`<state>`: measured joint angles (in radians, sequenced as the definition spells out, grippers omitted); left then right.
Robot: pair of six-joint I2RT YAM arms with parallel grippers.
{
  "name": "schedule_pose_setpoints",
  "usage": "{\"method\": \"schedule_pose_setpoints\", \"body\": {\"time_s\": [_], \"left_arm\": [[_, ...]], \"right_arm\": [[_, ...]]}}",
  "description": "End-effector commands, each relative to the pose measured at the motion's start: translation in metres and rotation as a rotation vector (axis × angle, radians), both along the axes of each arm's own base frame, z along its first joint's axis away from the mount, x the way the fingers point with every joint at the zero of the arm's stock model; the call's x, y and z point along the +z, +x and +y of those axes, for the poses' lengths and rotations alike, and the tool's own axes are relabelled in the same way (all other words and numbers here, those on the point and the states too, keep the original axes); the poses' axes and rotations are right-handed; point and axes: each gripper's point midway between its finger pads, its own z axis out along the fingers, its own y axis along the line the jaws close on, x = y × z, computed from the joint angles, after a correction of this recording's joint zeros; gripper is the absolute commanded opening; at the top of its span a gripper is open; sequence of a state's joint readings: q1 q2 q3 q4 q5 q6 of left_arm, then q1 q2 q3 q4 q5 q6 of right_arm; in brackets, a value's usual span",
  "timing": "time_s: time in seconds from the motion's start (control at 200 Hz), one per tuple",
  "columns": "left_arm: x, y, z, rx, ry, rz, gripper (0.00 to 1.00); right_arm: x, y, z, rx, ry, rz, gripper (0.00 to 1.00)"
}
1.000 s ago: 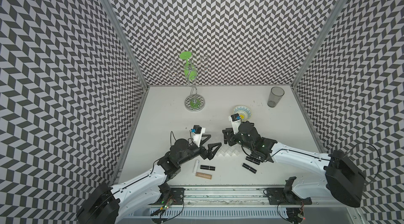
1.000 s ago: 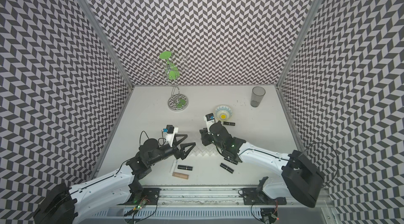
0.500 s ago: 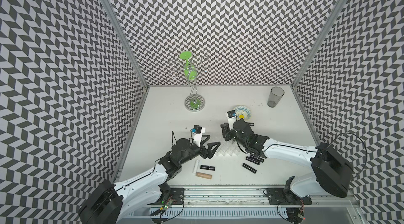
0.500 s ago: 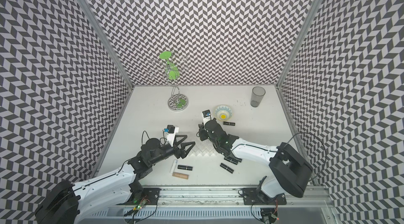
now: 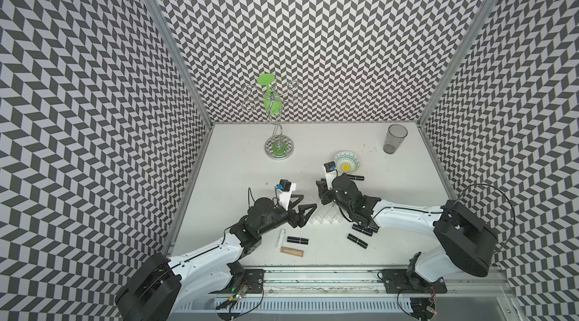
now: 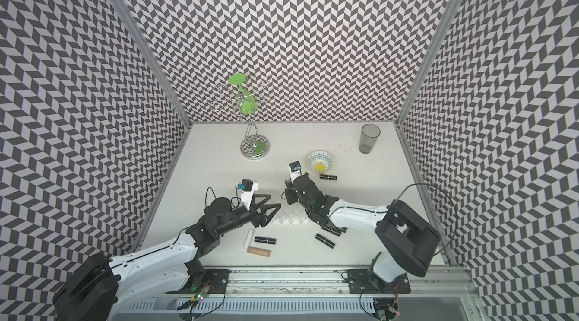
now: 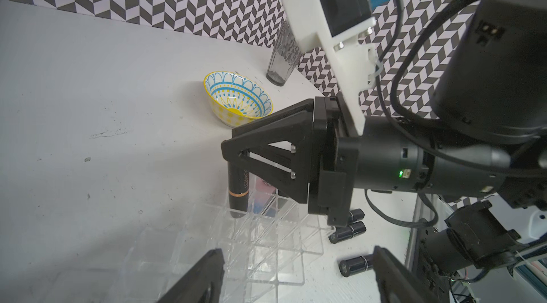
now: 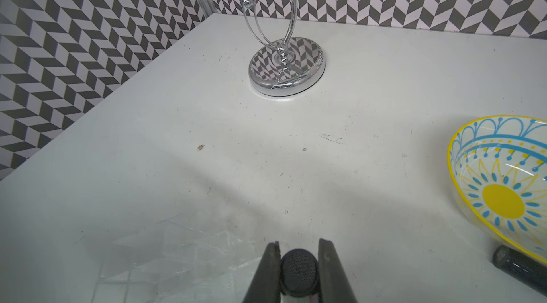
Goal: Arrange the lipsticks in the organizer
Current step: Place the lipstick in the storage box.
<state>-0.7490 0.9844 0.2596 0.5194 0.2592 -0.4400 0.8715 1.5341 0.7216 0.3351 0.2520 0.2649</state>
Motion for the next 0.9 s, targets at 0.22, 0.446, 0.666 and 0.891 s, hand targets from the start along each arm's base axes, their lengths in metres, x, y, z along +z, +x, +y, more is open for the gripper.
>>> {"method": "schedule_pose_setpoints", "body": {"time_s": [0.22,0.446,0.666,0.891], "left_arm": [[0.002,-0.001,0.001,-0.004,-0.022,-0.013,0.82],[0.000,-0.004,0.001,-0.006,-0.024,0.003,0.82],[-0.012,-0.010,-0.004,-0.008,0.010,0.029,0.81],[-0.002,-0.032,-0.013,-0.125,-0.092,0.047,0.81]], "right_arm": [[-0.004,-0.014,-0.001,0.038,0.050,-0.067,0.27],[0.017,-0.022,0.009,0.078,0.108,-0.063,0.44],[0.054,-0.040,-0.034,-0.038,0.087,0.019,0.43],[0.015,-0.110,-0.097,-0.088,0.034,0.346,0.34]]}}
